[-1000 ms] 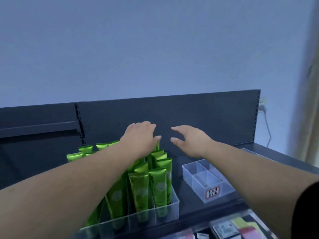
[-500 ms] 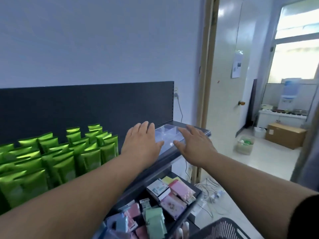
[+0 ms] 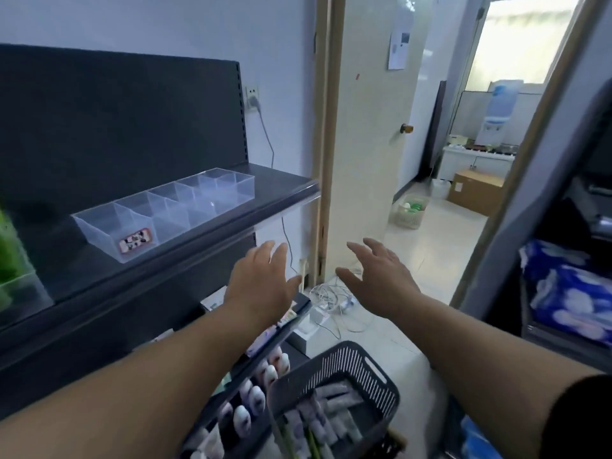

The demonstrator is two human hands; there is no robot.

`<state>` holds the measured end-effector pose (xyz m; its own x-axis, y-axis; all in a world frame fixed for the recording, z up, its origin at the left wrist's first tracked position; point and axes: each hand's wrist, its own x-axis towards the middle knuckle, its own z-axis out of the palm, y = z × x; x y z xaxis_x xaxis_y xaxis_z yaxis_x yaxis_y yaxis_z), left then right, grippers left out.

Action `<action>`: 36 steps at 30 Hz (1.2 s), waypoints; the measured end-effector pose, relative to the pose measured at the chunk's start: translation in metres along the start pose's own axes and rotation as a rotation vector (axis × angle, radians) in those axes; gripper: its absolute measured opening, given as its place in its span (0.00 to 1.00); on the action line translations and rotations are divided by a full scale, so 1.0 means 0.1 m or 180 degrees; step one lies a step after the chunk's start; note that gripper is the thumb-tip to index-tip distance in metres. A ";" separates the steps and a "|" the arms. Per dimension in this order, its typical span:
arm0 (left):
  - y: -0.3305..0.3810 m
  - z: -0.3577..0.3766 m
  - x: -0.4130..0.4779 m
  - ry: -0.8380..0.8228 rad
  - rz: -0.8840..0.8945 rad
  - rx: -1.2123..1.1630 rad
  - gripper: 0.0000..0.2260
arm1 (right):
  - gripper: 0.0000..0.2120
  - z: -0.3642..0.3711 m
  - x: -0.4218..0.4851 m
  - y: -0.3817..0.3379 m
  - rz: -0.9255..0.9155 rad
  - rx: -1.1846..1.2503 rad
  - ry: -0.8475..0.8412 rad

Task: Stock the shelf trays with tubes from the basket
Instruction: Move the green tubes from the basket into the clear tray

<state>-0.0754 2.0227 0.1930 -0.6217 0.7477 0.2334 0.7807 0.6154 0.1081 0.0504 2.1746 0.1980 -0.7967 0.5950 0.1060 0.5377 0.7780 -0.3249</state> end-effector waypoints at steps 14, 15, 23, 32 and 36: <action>0.67 2.38 0.68 -0.1147 -0.1043 -0.0380 0.25 | 0.31 1.60 0.89 2.25 0.0256 -0.0271 -0.1581; 0.59 2.59 0.64 -0.1251 -0.1148 -0.0378 0.25 | 0.31 1.81 0.90 2.31 0.0269 -0.0238 -0.1718; 0.15 4.04 0.19 -0.2003 -0.1588 -0.0388 0.26 | 0.30 3.23 0.79 2.39 0.0301 -0.0028 -0.2472; 0.02 5.29 -0.26 -0.2765 -0.2189 -0.0475 0.29 | 0.30 4.97 0.64 2.05 0.0177 0.0397 -0.3083; -0.02 5.70 -0.41 -0.2770 -0.2530 -0.0751 0.35 | 0.30 5.46 0.62 1.93 -0.0069 0.0394 -0.3289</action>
<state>-0.0870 2.1332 -0.3678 -0.6977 0.1533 -0.6997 0.0953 0.9880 0.1214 -0.0456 2.2515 -0.3716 -0.6852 0.0729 -0.7247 0.5350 0.7255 -0.4328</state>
